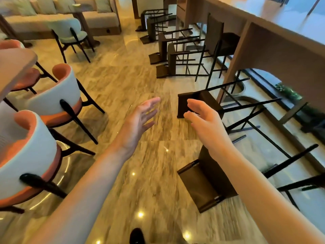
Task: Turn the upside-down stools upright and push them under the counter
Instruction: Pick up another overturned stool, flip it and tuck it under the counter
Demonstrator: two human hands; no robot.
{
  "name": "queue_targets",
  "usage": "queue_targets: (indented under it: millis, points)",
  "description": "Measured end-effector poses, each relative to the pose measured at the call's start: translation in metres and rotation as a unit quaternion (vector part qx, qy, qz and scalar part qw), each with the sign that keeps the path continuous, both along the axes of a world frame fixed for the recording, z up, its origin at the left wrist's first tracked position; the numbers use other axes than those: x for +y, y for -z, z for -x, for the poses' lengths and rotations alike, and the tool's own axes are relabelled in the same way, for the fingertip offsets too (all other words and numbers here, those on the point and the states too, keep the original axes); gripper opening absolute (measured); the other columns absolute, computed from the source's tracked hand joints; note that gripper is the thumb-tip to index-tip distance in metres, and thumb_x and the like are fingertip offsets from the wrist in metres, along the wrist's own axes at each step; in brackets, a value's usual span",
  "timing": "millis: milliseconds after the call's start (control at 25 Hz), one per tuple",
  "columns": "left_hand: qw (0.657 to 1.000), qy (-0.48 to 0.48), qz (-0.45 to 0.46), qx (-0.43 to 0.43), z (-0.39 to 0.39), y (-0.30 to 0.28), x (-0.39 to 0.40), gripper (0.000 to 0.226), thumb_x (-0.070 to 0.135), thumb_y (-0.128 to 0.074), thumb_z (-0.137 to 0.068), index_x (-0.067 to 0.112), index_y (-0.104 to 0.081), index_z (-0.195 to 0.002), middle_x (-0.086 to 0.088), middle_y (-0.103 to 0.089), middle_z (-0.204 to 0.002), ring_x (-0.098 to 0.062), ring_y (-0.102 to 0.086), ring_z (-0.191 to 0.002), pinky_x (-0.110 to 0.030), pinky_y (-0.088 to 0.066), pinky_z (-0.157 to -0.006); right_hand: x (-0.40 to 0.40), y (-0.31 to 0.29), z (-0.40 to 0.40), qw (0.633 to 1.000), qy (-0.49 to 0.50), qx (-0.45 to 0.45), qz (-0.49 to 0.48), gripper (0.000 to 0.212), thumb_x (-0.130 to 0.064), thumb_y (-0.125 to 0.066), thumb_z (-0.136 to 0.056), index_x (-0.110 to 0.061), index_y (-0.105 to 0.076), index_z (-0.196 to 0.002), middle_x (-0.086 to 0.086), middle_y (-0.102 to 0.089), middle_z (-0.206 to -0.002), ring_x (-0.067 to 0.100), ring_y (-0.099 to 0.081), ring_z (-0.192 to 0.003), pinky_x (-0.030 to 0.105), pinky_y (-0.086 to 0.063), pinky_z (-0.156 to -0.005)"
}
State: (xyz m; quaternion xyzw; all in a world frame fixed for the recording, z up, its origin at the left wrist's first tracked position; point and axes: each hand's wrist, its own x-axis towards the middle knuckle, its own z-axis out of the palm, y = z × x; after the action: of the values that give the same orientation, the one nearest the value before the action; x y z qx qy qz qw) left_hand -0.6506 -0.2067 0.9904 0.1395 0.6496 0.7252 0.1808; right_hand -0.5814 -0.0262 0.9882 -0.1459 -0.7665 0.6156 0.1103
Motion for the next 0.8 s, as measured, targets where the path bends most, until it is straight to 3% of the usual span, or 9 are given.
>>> queue_targets:
  millis: [120, 240, 360, 440, 560, 720, 800]
  points:
    - [0.999, 0.028, 0.020, 0.001, 0.033, -0.004, -0.033, 0.045, 0.048, -0.042, -0.085, 0.034, -0.065, -0.121, 0.012, -0.056, -0.142, -0.008, -0.053, -0.131, -0.035, -0.042, -0.106, -0.034, -0.004, 0.025, 1.000, 0.018, -0.001, 0.017, 0.042, -0.023, -0.058, -0.097, -0.034, -0.051, -0.137, -0.033, -0.056, -0.114, -0.028, -0.053, -0.090, -0.005, -0.041, -0.059]
    - [0.995, 0.080, 0.052, 0.011, 0.075, -0.010, -0.062, 0.044, 0.050, -0.043, -0.086, 0.036, -0.065, -0.122, 0.015, -0.056, -0.142, -0.005, -0.052, -0.132, -0.034, -0.042, -0.107, -0.058, -0.002, 0.047, 0.998, 0.058, -0.004, 0.028, 0.034, -0.024, -0.060, -0.096, -0.041, -0.054, -0.125, -0.044, -0.060, -0.096, -0.027, -0.055, -0.090, -0.002, -0.045, -0.060]
    - [0.990, 0.128, 0.062, 0.016, 0.112, -0.010, -0.062, 0.040, 0.050, -0.043, -0.088, 0.039, -0.066, -0.119, 0.018, -0.058, -0.138, -0.003, -0.052, -0.130, -0.037, -0.039, -0.112, -0.065, 0.001, 0.055, 0.993, 0.116, -0.010, 0.019, 0.042, -0.026, -0.060, -0.096, -0.037, -0.053, -0.136, -0.031, -0.056, -0.122, -0.016, -0.054, -0.102, 0.008, -0.045, -0.079]
    - [0.984, 0.167, 0.062, 0.021, 0.124, -0.005, -0.045, 0.040, 0.051, -0.044, -0.088, 0.039, -0.066, -0.120, 0.018, -0.058, -0.138, -0.004, -0.052, -0.131, -0.039, -0.037, -0.114, -0.058, 0.005, 0.056, 0.987, 0.161, -0.014, 0.011, 0.045, -0.026, -0.059, -0.096, -0.034, -0.050, -0.140, -0.021, -0.054, -0.131, -0.015, -0.051, -0.103, 0.009, -0.043, -0.080]
    - [0.969, 0.234, 0.071, 0.033, 0.131, 0.002, -0.006, 0.045, 0.056, -0.048, -0.086, 0.040, -0.063, -0.124, 0.018, -0.056, -0.140, -0.005, -0.050, -0.133, -0.039, -0.037, -0.114, -0.038, 0.009, 0.055, 0.975, 0.219, -0.017, 0.008, 0.045, -0.025, -0.058, -0.097, -0.034, -0.050, -0.140, -0.018, -0.053, -0.136, -0.013, -0.051, -0.104, 0.015, -0.044, -0.086]
    - [0.944, 0.318, 0.069, 0.050, 0.144, 0.004, 0.065, 0.034, 0.050, -0.045, -0.091, 0.048, -0.064, -0.119, 0.022, -0.057, -0.136, -0.004, -0.050, -0.133, -0.040, -0.037, -0.115, 0.006, 0.014, 0.049, 0.957, 0.289, -0.018, 0.012, 0.044, -0.024, -0.058, -0.097, -0.033, -0.050, -0.140, -0.015, -0.054, -0.138, -0.011, -0.052, -0.108, 0.019, -0.045, -0.090]
    - [0.935, 0.346, 0.063, 0.041, 0.149, 0.005, 0.097, 0.034, 0.049, -0.046, -0.091, 0.047, -0.064, -0.119, 0.020, -0.057, -0.137, -0.005, -0.049, -0.134, -0.040, -0.037, -0.115, 0.027, 0.017, 0.045, 0.948, 0.316, -0.026, 0.024, 0.044, -0.023, -0.057, -0.097, -0.032, -0.051, -0.140, -0.015, -0.055, -0.138, -0.003, -0.053, -0.117, 0.028, -0.047, -0.100]
